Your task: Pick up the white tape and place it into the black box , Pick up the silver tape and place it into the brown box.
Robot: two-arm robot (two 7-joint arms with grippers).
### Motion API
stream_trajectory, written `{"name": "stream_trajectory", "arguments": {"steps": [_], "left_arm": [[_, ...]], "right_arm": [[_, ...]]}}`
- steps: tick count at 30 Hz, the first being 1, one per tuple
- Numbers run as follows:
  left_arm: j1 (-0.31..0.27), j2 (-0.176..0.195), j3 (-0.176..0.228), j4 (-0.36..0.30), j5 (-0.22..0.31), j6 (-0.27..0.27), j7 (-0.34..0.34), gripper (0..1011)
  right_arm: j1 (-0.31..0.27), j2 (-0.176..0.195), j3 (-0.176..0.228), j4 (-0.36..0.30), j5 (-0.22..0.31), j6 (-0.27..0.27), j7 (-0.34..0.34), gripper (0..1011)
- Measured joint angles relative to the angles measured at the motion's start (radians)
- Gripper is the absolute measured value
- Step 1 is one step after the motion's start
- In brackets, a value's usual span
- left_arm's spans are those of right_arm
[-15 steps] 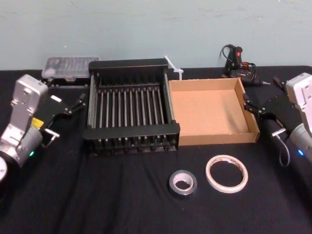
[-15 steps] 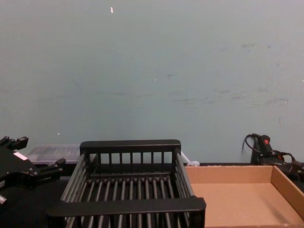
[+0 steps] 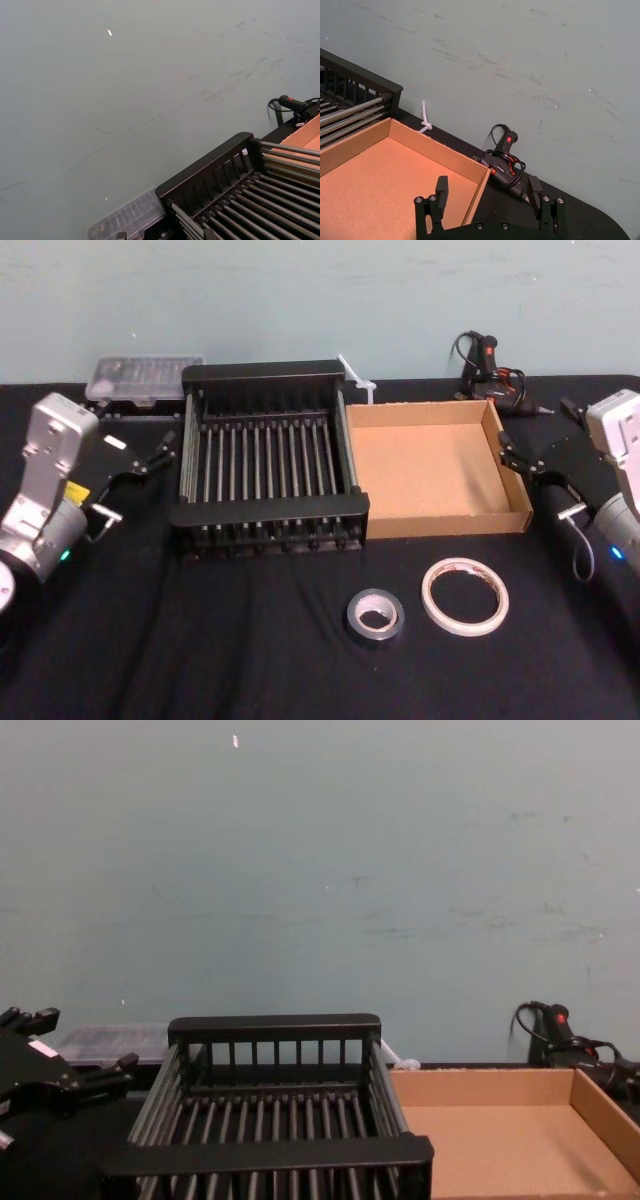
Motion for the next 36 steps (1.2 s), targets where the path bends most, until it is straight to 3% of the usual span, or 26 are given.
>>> {"name": "stream_trajectory", "arguments": {"steps": [30,36], "left_arm": [[0.000,0.000,0.000,0.000,0.000,0.000,0.000,1001],[0.000,0.000,0.000,0.000,0.000,0.000,0.000,1001]], "right_arm": [[0.000,0.000,0.000,0.000,0.000,0.000,0.000,1002],[-0.010,0.001,0.015,-0.011,-0.007,-0.004,0.014,1002]]}}
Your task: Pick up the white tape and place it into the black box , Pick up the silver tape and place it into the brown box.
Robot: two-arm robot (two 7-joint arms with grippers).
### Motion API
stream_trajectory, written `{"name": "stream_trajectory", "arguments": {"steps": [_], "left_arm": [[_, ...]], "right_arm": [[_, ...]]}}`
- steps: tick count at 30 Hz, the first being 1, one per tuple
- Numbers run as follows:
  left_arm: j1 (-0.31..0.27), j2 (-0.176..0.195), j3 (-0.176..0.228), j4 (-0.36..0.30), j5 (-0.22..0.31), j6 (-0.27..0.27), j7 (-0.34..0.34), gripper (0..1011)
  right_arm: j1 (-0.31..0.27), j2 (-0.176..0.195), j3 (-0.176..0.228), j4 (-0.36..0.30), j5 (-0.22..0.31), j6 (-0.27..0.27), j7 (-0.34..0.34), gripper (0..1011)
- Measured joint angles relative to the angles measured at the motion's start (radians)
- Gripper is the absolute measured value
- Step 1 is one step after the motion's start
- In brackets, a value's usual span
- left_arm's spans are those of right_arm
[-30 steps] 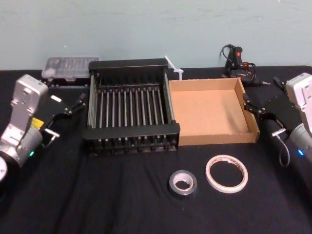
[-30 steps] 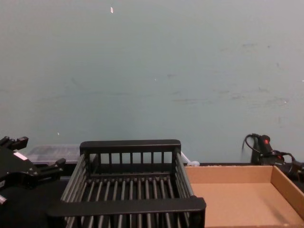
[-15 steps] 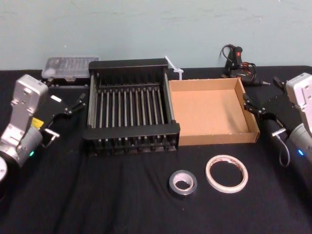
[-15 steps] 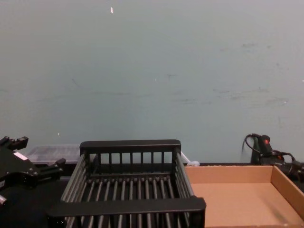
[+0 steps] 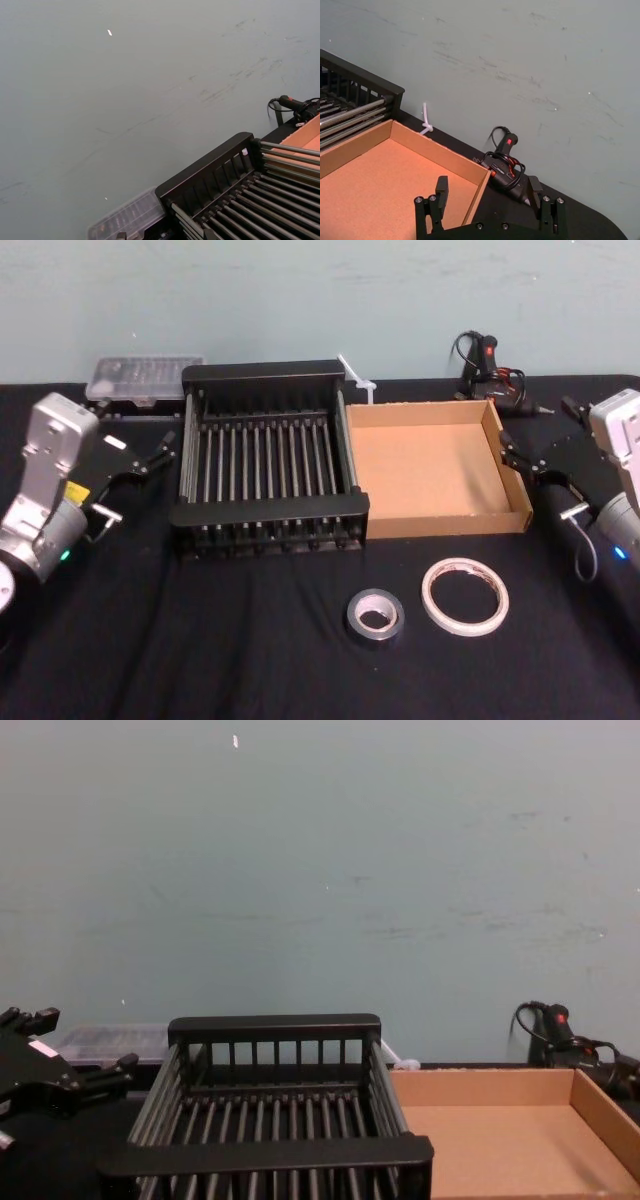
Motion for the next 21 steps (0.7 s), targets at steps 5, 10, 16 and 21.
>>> {"name": "stream_trajectory", "arguments": {"steps": [5,10,16,21], "left_arm": [[0.000,0.000,0.000,0.000,0.000,0.000,0.000,1001],[0.000,0.000,0.000,0.000,0.000,0.000,0.000,1001],[0.000,0.000,0.000,0.000,0.000,0.000,0.000,1001],[0.000,0.000,0.000,0.000,0.000,0.000,0.000,1001]], "right_arm": [[-0.020,0.010,0.019,-0.031,0.002,0.001,0.015,1002],[-0.067,0.034,0.051,-0.098,0.030,0.024,0.037,1002],[-0.133,0.070,0.093,-0.190,0.086,0.076,0.074,1002],[-0.177,0.094,0.123,-0.253,0.126,0.119,0.101,1002]]}}
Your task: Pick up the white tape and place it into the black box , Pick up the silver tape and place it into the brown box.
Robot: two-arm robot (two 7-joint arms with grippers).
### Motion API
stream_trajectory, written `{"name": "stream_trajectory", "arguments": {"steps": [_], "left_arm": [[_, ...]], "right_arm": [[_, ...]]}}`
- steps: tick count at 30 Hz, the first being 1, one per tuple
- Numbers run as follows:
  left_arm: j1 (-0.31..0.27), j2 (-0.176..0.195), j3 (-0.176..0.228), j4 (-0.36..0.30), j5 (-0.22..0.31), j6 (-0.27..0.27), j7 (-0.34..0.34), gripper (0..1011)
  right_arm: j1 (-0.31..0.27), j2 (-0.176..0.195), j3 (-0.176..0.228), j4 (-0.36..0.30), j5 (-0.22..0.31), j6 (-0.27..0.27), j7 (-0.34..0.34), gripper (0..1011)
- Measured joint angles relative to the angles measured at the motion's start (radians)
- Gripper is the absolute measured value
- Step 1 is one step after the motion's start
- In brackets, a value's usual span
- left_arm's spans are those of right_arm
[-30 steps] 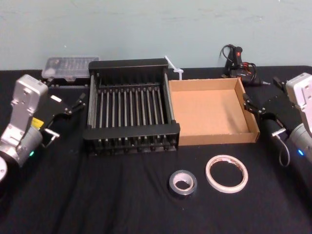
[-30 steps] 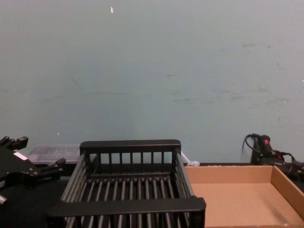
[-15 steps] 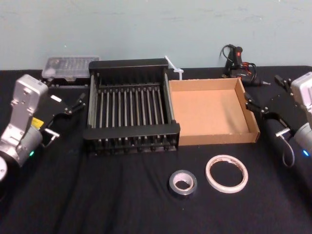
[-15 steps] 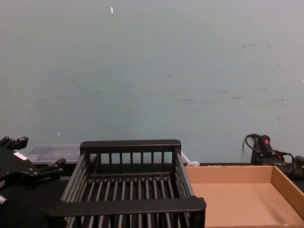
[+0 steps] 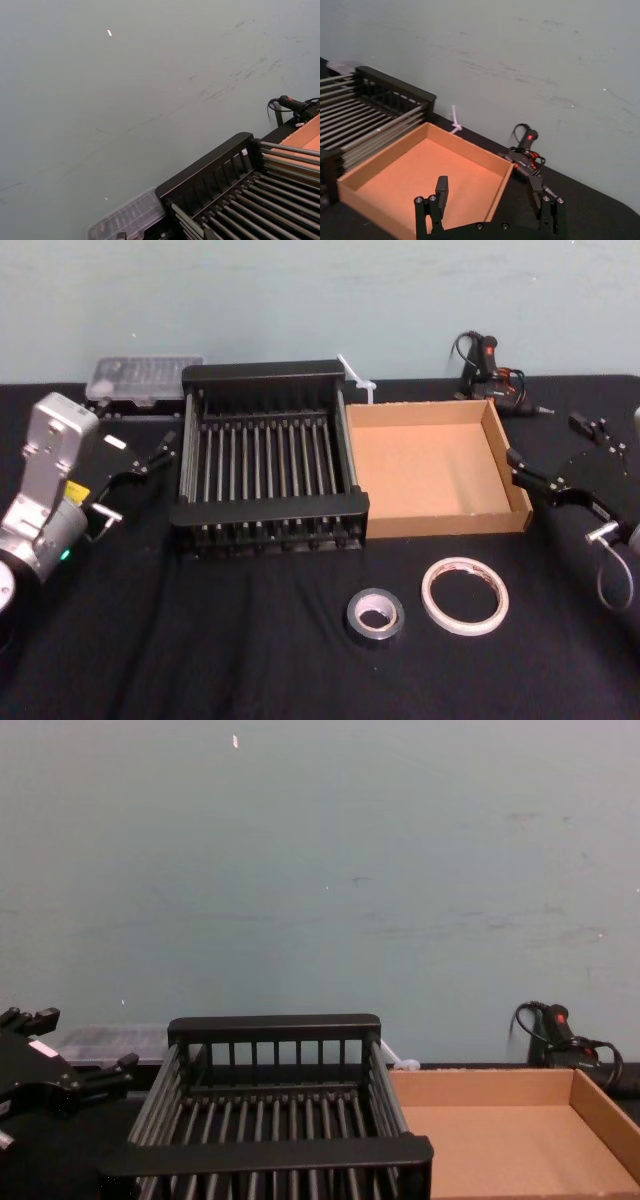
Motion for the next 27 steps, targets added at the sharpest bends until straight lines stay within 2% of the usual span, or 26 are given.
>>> {"name": "stream_trajectory", "arguments": {"steps": [5,10,17,27], "left_arm": [[0.000,0.000,0.000,0.000,0.000,0.000,0.000,1001],[0.000,0.000,0.000,0.000,0.000,0.000,0.000,1001],[0.000,0.000,0.000,0.000,0.000,0.000,0.000,1001],[0.000,0.000,0.000,0.000,0.000,0.000,0.000,1002]], "right_arm": [[-0.055,0.030,0.031,-0.075,0.034,0.043,0.035,1003],[-0.089,0.042,0.041,-0.112,0.046,0.069,0.060,1002],[-0.119,0.045,0.041,-0.135,0.053,0.113,0.095,1002],[-0.128,0.039,0.035,-0.134,0.052,0.184,0.138,1002]]}}
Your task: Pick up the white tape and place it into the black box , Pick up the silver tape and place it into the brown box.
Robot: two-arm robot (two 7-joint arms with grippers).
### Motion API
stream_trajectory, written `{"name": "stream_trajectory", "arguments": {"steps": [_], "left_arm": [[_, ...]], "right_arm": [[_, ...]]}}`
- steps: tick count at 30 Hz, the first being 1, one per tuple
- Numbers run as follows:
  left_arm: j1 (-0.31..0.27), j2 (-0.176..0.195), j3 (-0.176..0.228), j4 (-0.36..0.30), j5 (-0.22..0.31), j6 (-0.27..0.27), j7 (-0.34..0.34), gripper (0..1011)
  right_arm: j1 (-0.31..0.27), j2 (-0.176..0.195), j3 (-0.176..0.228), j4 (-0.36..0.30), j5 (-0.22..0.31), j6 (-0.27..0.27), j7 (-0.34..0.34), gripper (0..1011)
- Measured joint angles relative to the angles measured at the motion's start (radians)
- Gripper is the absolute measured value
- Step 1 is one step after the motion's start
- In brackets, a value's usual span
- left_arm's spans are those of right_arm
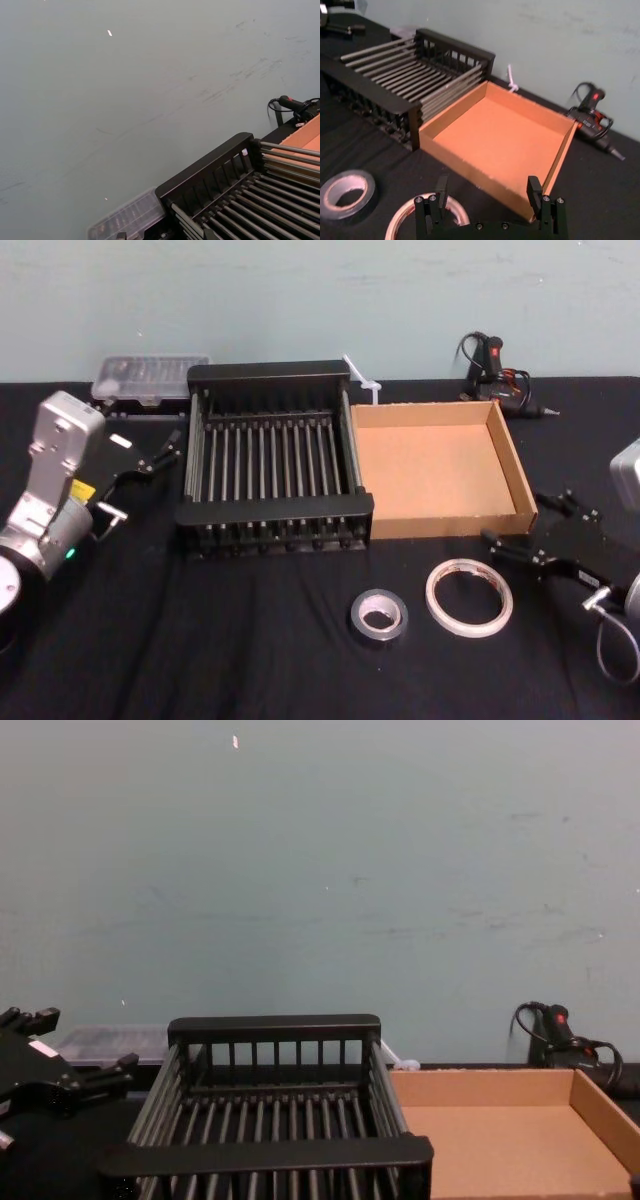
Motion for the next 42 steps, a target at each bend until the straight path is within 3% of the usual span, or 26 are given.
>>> {"name": "stream_trajectory", "arguments": {"steps": [19,42], "left_arm": [[0.000,0.000,0.000,0.000,0.000,0.000,0.000,1001],[0.000,0.000,0.000,0.000,0.000,0.000,0.000,1001]], "right_arm": [[0.038,-0.060,-0.019,0.074,-0.025,0.121,0.058,1003],[0.066,-0.115,-0.027,0.137,-0.086,0.164,0.116,1002]]}}
